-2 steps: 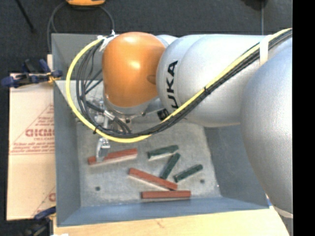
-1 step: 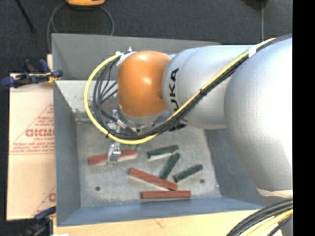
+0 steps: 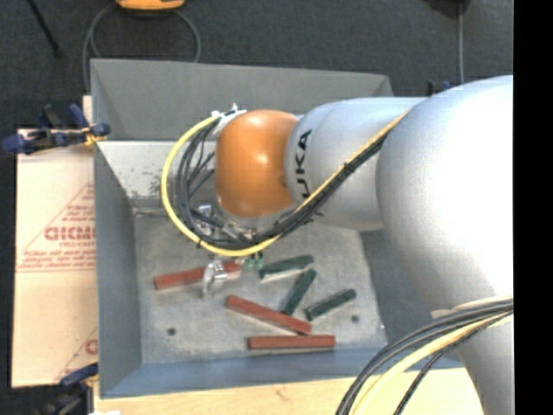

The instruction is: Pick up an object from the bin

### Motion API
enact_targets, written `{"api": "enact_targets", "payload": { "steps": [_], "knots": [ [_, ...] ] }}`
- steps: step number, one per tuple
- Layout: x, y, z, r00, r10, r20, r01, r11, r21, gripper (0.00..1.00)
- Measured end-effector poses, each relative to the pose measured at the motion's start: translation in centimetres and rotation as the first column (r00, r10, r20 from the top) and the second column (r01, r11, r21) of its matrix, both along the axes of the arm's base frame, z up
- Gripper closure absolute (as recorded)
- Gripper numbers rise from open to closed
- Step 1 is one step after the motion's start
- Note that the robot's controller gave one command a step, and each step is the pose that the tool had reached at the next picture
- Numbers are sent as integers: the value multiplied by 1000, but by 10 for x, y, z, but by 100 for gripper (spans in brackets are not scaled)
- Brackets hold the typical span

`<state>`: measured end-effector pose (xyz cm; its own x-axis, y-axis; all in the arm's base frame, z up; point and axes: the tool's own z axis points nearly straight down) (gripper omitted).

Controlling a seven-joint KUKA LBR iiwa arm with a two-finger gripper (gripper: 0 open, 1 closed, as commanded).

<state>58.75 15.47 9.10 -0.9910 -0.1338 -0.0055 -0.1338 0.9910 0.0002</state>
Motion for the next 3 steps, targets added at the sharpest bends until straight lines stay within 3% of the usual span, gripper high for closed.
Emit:
{"api": "enact_targets", "payload": {
  "steps": [1,2,3],
  "knots": [
    [14,-10,-15,996,-92,0,92,996,6,0],
    [17,-13,-14,991,137,11,-137,991,5,0],
    [18,-11,-10,996,-92,0,92,996,1,100]
  ]
}}
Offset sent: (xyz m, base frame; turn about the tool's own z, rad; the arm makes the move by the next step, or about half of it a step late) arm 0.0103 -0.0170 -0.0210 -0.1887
